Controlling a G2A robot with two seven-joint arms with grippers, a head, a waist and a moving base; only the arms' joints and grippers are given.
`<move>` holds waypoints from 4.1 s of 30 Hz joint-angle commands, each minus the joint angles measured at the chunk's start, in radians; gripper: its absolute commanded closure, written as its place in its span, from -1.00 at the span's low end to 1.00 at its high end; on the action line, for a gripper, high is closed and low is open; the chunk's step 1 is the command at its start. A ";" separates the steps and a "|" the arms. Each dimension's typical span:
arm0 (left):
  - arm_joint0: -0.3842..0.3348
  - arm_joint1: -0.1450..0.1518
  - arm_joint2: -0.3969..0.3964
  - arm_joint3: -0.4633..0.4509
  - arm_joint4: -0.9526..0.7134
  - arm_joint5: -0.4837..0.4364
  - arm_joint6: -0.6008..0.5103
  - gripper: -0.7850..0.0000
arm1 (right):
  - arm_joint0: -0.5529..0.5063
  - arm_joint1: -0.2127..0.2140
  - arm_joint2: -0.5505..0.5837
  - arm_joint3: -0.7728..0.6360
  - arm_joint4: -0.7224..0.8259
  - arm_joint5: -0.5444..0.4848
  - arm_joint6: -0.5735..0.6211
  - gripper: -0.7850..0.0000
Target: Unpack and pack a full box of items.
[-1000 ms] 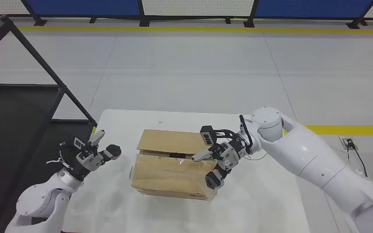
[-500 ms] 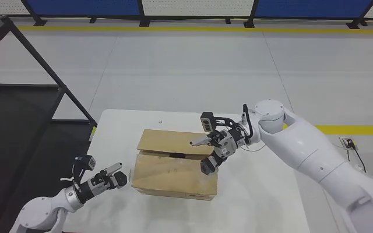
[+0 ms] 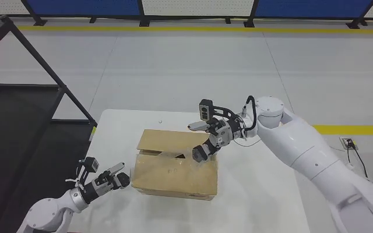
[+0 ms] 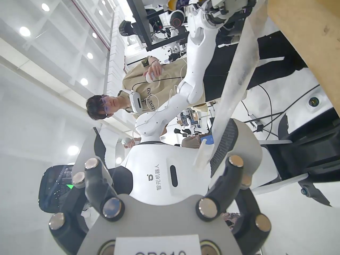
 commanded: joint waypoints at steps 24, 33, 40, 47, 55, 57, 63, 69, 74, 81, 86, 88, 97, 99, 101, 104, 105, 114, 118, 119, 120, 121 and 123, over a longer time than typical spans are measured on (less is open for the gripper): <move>-0.030 0.002 0.004 0.017 -0.162 0.066 -0.162 -1.00 | -0.060 -0.015 0.132 0.019 -0.077 0.059 -0.053 -1.00; -0.042 -0.003 -0.019 0.036 -0.373 0.169 -0.179 -1.00 | -0.058 -0.030 0.143 0.042 -0.123 0.129 -0.024 -1.00; -0.064 -0.006 -0.025 0.061 -0.481 0.249 -0.221 -1.00 | -0.062 -0.039 0.146 0.071 -0.149 0.207 -0.009 -1.00; -0.084 -0.006 -0.032 0.081 -0.502 0.254 -0.198 -1.00 | -0.060 -0.045 0.119 0.076 -0.162 0.220 -0.020 -1.00; -0.118 -0.010 -0.018 0.096 -0.502 0.260 -0.153 -1.00 | -0.041 -0.034 -0.021 0.062 -0.064 0.244 -0.043 -1.00; -0.123 -0.010 -0.017 0.098 -0.500 0.259 -0.150 -1.00 | -0.035 -0.027 -0.060 0.058 -0.014 0.251 -0.050 -1.00; -0.140 -0.011 -0.017 0.106 -0.506 0.264 -0.142 -1.00 | 0.002 0.005 -0.180 0.037 0.118 0.261 -0.061 -1.00; -0.159 -0.011 -0.012 0.112 -0.499 0.266 -0.130 -1.00 | 0.010 0.031 -0.205 0.011 0.167 0.281 -0.080 -1.00; -0.182 -0.013 0.006 0.112 -0.472 0.257 -0.109 -1.00 | 0.011 0.050 -0.205 0.002 0.201 0.288 -0.088 -1.00; -0.220 -0.019 0.054 0.117 -0.432 0.253 -0.110 -1.00 | 0.008 0.064 -0.205 0.001 0.254 0.286 -0.086 -1.00; -0.205 -0.007 0.063 0.099 -0.298 0.204 -0.209 -1.00 | 0.008 0.064 -0.205 0.001 0.265 0.295 -0.095 -1.00; -0.190 -0.001 0.047 0.113 -0.213 0.149 -0.141 -1.00 | 0.008 0.063 -0.205 0.002 0.266 0.299 -0.099 -1.00; -0.114 0.006 0.062 0.123 -0.006 0.048 -0.032 -1.00 | 0.019 0.056 -0.205 0.009 0.264 0.297 -0.096 -1.00; -0.109 0.004 0.073 0.118 -0.012 0.049 -0.024 -1.00 | 0.021 0.054 -0.205 0.008 0.261 0.297 -0.096 -1.00; -0.105 0.001 0.084 0.107 -0.021 0.049 -0.015 -1.00 | 0.022 0.051 -0.205 0.008 0.258 0.299 -0.099 -1.00; -0.100 -0.005 0.088 0.097 -0.088 0.050 -0.015 -1.00 | 0.022 0.049 -0.205 0.010 0.256 0.301 -0.100 -1.00; -0.099 -0.005 0.085 0.097 -0.101 0.049 -0.016 -1.00 | 0.022 0.048 -0.205 0.010 0.256 0.302 -0.102 -1.00; -0.090 -0.004 0.042 0.094 -0.259 0.084 -0.095 -1.00 | 0.023 0.047 -0.205 0.010 0.257 0.305 -0.105 -1.00; -0.090 -0.007 0.025 0.084 -0.364 0.127 -0.121 -1.00 | 0.023 0.046 -0.205 0.007 0.255 0.308 -0.108 -1.00; -0.091 -0.008 0.023 0.084 -0.380 0.132 -0.118 -1.00 | 0.024 0.046 -0.205 0.007 0.254 0.308 -0.108 -1.00; -0.093 -0.010 0.020 0.084 -0.417 0.147 -0.110 -1.00 | 0.023 0.045 -0.205 0.005 0.254 0.309 -0.108 -1.00; -0.098 -0.012 0.019 0.085 -0.442 0.160 -0.102 -1.00 | 0.022 0.044 -0.205 0.005 0.253 0.310 -0.109 -1.00; -0.110 -0.014 0.018 0.088 -0.463 0.173 -0.080 -1.00 | 0.021 0.044 -0.205 0.005 0.252 0.312 -0.112 -1.00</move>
